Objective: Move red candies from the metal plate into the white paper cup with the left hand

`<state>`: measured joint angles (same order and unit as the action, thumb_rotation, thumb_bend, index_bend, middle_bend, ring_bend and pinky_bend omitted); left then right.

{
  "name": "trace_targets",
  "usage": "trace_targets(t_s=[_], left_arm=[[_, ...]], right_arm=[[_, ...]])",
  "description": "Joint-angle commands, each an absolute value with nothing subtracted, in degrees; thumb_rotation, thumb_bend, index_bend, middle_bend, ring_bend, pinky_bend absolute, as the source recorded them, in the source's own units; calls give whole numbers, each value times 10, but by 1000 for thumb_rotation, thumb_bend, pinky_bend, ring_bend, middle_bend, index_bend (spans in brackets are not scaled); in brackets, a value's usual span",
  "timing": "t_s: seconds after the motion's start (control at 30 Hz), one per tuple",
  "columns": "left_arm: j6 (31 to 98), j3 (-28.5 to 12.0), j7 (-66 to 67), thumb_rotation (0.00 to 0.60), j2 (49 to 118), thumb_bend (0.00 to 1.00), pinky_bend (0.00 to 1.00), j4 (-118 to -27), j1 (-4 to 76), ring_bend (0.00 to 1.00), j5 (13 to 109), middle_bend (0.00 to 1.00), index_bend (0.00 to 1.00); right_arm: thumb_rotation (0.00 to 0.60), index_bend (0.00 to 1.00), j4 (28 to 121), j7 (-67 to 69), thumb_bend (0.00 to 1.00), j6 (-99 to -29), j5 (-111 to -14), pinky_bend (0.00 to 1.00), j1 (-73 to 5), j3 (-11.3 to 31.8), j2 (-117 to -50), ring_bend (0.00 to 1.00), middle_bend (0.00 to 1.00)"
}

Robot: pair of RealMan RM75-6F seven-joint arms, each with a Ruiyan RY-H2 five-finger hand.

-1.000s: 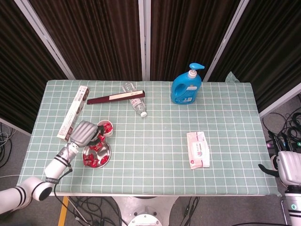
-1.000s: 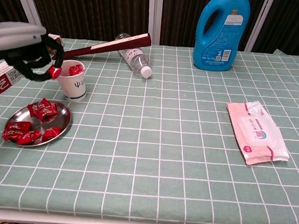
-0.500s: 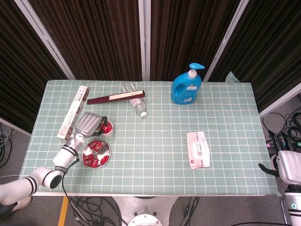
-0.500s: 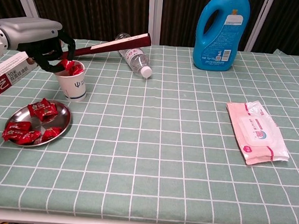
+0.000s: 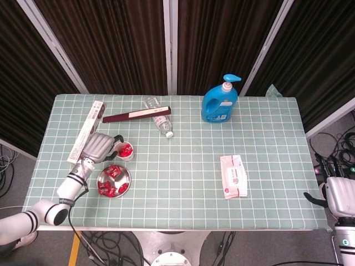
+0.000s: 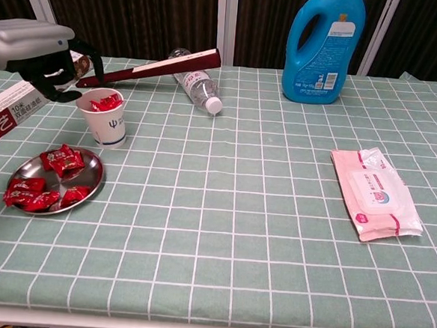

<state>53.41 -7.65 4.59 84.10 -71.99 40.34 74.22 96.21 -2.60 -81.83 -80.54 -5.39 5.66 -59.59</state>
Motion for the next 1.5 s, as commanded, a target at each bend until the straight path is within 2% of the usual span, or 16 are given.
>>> trace_targets(t_s=[0.03, 0.3, 0.57, 0.93, 1.5], left_arm=[[572, -65, 35, 600, 819, 394, 1000, -740, 375, 944, 756, 944, 406], [633, -19, 21, 600, 786, 386, 1000, -761, 315, 943, 797, 943, 422], [599, 20, 38, 600, 810, 367, 1000, -742, 304, 943, 815, 943, 459], [532, 13, 60, 600, 856, 366, 1000, -705, 332, 943, 805, 943, 454], [473, 4, 82, 600, 841, 370, 1000, -750, 359, 942, 781, 937, 407]], right_arm=[[600, 3, 962, -26, 21, -818, -807, 420, -54, 56, -596, 7, 182], [600, 3, 961, -26, 21, -817, -810, 420, -57, 56, -596, 7, 182], [600, 3, 963, -28, 21, -817, -814, 421, -58, 55, -597, 7, 182], [600, 3, 965, -29, 21, -820, -812, 421, -55, 54, -596, 7, 182], [600, 3, 964, -30, 21, -820, -806, 421, -53, 55, -596, 7, 182]])
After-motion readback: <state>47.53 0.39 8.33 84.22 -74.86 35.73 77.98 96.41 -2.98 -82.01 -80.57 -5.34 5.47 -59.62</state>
